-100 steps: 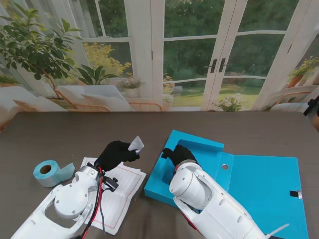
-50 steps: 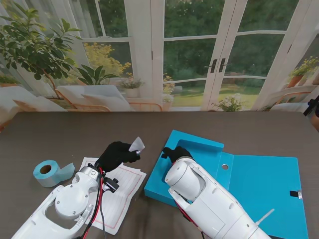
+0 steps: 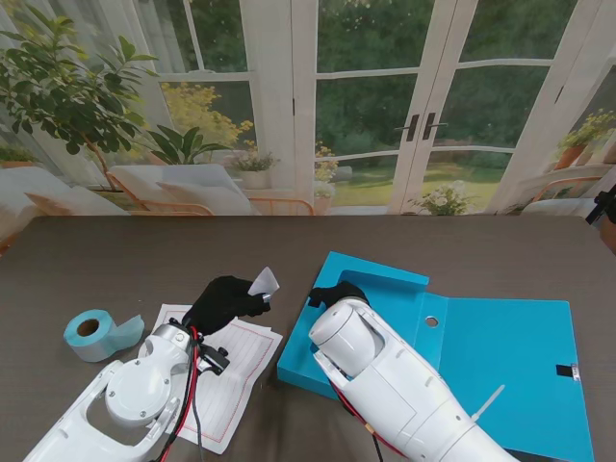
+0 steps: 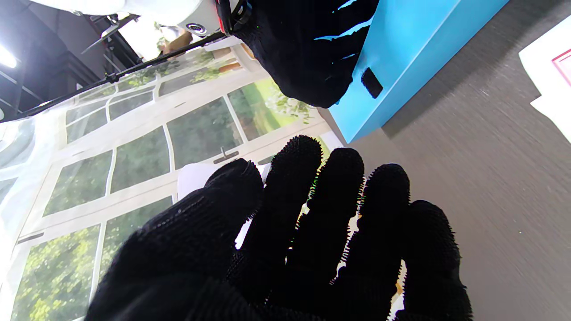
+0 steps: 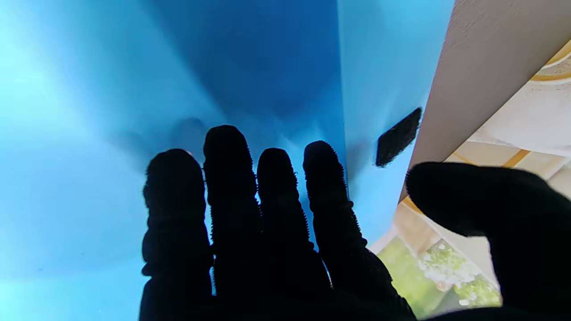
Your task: Peel a label from the label roll, stick it on the side of the file box and file the documents
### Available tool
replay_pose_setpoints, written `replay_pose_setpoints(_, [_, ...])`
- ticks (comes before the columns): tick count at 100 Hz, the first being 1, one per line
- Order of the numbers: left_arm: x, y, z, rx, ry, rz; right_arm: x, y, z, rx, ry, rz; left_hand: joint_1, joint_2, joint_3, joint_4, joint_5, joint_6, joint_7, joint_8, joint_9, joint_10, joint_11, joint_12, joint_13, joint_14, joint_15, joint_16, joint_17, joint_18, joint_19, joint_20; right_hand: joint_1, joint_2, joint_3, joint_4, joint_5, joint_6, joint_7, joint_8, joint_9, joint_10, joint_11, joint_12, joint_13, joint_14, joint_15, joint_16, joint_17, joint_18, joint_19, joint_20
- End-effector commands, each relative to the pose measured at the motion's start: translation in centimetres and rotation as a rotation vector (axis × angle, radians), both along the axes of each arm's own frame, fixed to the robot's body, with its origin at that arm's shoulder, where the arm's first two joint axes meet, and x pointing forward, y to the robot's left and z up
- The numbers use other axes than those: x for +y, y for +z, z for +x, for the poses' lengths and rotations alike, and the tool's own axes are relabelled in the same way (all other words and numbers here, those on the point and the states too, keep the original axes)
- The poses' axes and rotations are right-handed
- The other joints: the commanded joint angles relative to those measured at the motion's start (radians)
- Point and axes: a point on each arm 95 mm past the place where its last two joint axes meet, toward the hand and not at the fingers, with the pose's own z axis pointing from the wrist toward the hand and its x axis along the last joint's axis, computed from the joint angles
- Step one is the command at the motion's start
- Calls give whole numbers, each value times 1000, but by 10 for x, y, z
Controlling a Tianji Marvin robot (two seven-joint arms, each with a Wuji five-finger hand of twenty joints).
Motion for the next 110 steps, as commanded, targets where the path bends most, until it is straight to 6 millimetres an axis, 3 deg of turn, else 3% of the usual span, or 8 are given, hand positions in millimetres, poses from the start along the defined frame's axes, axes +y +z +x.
replay_pose_setpoints(1, [-2, -1, -2, 11, -14, 1, 5, 0, 1, 18, -26, 22, 18, 3, 14, -16, 19, 27, 8, 9, 27, 6, -7, 13, 32, 85, 43, 10, -18, -47, 19, -8, 49, -125, 48, 79, 44, -51, 104, -56, 66, -35, 37, 47, 82, -18, 53, 22, -134, -12, 82, 16])
replay_pose_setpoints(14, [-3, -2, -3, 14, -13, 0, 3, -2, 4, 20, -84, 43, 18, 3, 14, -16, 19, 28, 8, 9, 26, 7, -9, 13, 30, 87, 41, 9, -20, -48, 18, -8, 143, -222, 58, 157, 94, -139, 254, -119, 187, -74, 43, 71, 207, -46, 88, 31, -40, 3, 110, 10])
replay_pose_setpoints(25, [-3, -3, -3, 15, -14, -1, 0, -3, 5, 32, -113, 62, 18, 5, 14, -16, 19, 28, 7, 9, 26, 7, -11, 11, 29, 86, 40, 9, -22, -48, 16, -8, 101, -216, 47, 80, 100, -124, 227, -142, 177, -65, 12, 76, 204, -38, 75, 39, -53, 7, 103, 6])
replay_pose_setpoints(35, [-4, -4, -3, 17, -17, -1, -3, -4, 4, 62, -89, 80, 18, 4, 14, -16, 19, 27, 7, 9, 29, 9, -11, 11, 28, 86, 38, 9, -22, -47, 16, -9, -39, -112, 44, -17, 80, -61, 16, 14, 84, -42, -21, 52, 121, -33, 67, 54, -126, -12, 86, 23])
replay_pose_setpoints(50, [-4, -5, -3, 20, -17, -3, -3, -4, 2, 106, -80, 136, 17, 6, 14, -16, 19, 28, 6, 10, 30, 8, -12, 9, 29, 87, 38, 8, -24, -47, 15, -9, -52, -80, 44, -41, -55, 6, -90, -1, -25, -32, -40, 35, 17, -23, 44, 52, -213, -31, 60, 29])
replay_pose_setpoints(67, [-4, -5, -5, 21, -13, -2, 0, -5, 2, 147, -119, 239, 17, 6, 14, -16, 20, 30, 6, 10, 30, 9, -13, 9, 29, 88, 36, 8, -23, -47, 15, -9, 81, -150, 73, 83, 37, -64, -25, 27, 27, -52, -16, 22, 49, -46, 41, 43, -211, -36, 42, 36])
replay_pose_setpoints(80, [-3, -6, -6, 23, -9, -2, 3, -3, 1, 157, -150, 338, 18, 6, 15, -16, 19, 30, 5, 10, 29, 11, -14, 8, 28, 88, 36, 8, -25, -48, 15, -9, 158, -169, 83, 205, 115, -119, 89, -110, 93, -63, -26, 21, 97, -50, 29, 31, -204, -29, 22, 23])
replay_pose_setpoints(110, [-3, -7, -6, 24, -7, -3, 3, 6, -2, 160, -177, 510, 17, 6, 15, -16, 20, 33, 5, 11, 30, 11, -13, 8, 28, 86, 36, 9, -26, -47, 14, -9, 210, -159, 108, 234, 150, -159, 203, -111, 207, -89, -39, 30, 190, -57, 25, 28, -188, -19, -17, -12])
